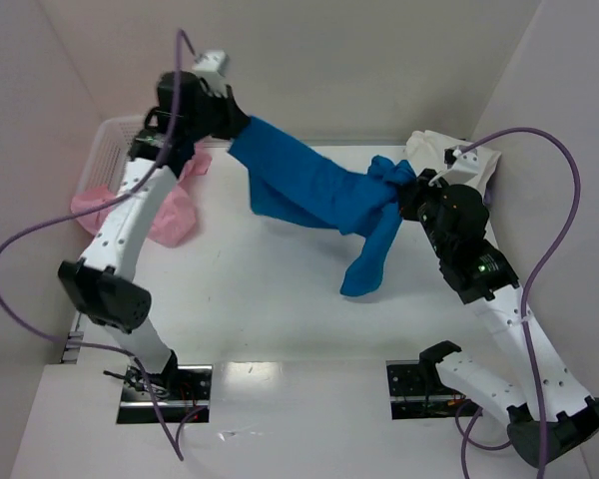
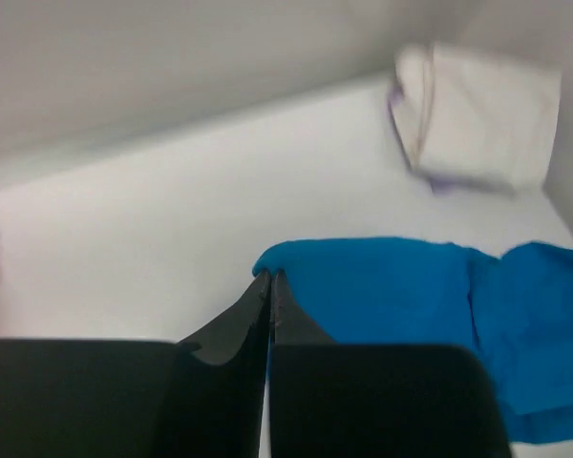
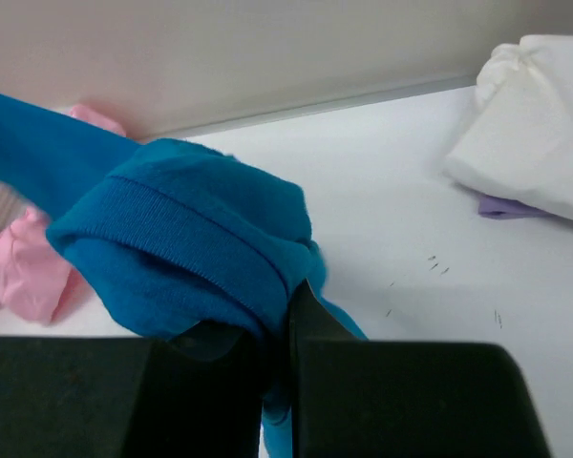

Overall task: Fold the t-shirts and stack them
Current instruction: Flatten out the tshirt

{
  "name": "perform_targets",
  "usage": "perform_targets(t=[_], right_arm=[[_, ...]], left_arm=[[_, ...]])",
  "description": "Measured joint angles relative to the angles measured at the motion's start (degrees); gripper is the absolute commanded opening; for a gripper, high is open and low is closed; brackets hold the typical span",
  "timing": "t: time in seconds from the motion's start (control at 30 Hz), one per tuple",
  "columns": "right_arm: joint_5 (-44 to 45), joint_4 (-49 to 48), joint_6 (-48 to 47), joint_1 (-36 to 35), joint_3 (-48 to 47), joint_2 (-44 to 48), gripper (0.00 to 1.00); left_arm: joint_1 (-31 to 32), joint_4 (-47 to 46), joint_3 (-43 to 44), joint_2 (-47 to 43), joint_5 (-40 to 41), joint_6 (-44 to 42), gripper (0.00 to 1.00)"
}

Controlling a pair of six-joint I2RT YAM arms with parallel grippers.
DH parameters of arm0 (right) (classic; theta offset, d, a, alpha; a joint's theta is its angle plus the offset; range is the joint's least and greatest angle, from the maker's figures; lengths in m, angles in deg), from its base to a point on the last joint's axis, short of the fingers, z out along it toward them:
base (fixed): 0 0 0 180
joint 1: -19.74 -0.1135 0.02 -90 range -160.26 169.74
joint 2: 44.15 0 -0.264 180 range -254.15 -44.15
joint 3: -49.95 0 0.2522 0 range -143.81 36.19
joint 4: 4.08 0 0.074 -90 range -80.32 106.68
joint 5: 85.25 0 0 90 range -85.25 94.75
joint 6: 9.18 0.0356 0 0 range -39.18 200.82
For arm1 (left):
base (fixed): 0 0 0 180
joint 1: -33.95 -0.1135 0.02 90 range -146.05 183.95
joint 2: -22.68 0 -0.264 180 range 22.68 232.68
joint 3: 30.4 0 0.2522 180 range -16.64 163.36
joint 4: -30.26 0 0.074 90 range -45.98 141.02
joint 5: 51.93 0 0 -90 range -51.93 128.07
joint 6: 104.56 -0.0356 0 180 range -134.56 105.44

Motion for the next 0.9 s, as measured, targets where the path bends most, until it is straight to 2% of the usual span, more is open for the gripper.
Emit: perform_targets(t=[0.1, 0.2, 0.3, 0.33, 0.5, 0.6, 0.9], right_arm=[[-0.57, -2.43, 0.98, 2.6, 0.07, -1.88, 0.03], [-1.09, -5.53, 1.27, 3.58, 0.07, -4.17, 0.03], [-1.18, -7.45, 1.07, 3.61, 0.02, -5.42, 0.07], [-1.18, -7.91, 1.03, 3.61, -0.04, -5.66, 0.12], [-1.14, -9.09, 1.07, 3.65, -0.2, -6.05, 0.12], [-0.98, -9.33, 1.29, 3.74, 0.42, -6.05, 0.12], [-1.31, -9.07, 2.23, 3.98, 6.67, -5.9, 0.11]], left_arm=[[-2.95, 2.73, 10.25, -6.64, 5.9, -1.97, 0.0], [-5.46, 4.11, 13.68, -12.02, 9.16, -2.97, 0.0], [-8.09, 6.36, 14.43, -16.65, 12.74, -3.89, 0.0], [-8.46, 7.06, 14.43, -17.16, 13.27, -4.09, 0.0], [-9.14, 11.8, 13.53, -18.03, 15.87, -4.5, 0.0], [-9.27, 13.9, 8.41, -19.37, 15.93, -4.37, 0.0], [-9.46, 15.58, -15.93, -28.11, 13.29, -1.22, 0.0]])
